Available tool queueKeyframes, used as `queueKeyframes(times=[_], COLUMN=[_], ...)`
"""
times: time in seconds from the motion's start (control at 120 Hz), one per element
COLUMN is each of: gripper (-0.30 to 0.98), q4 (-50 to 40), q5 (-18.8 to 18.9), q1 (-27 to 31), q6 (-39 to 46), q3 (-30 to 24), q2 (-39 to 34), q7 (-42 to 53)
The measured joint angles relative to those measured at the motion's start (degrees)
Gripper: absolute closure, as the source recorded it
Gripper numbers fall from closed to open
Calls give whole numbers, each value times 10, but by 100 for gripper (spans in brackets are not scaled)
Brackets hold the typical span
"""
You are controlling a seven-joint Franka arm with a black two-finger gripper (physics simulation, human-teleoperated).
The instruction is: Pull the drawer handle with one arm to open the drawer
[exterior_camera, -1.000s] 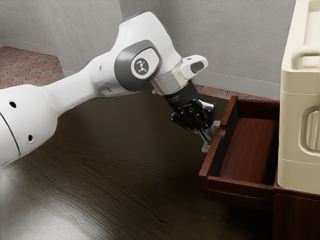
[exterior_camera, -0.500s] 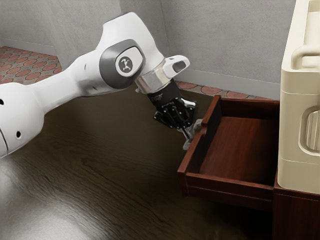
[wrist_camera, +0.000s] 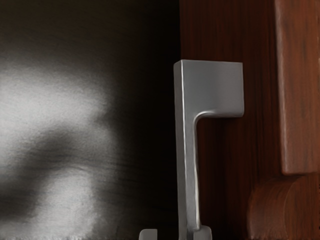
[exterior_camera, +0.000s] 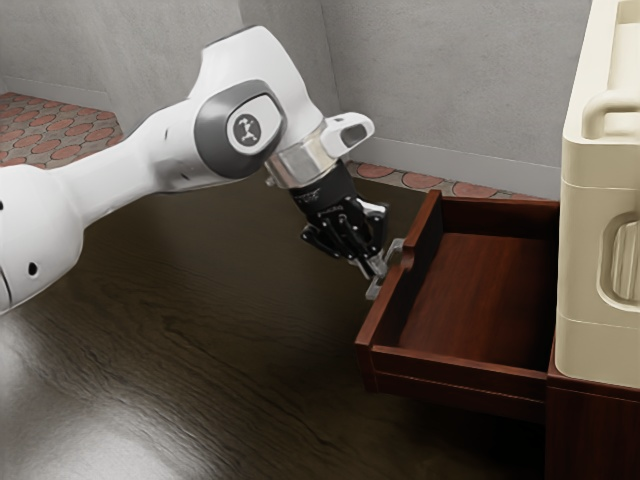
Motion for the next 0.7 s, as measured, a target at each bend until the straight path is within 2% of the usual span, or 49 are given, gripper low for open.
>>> queueKeyframes(times=[0.267, 0.4, 0.558, 0.7], gripper=[61, 39, 19, 10], q4=[-5, -6, 19, 40], q5=[-9, -9, 50, 85], q1=[4, -1, -3, -53], q6=[0, -2, -33, -69], q3=[-2, -2, -8, -17], q2=[-14, -35, -70, -65], q7=[-3, -2, -2, -1])
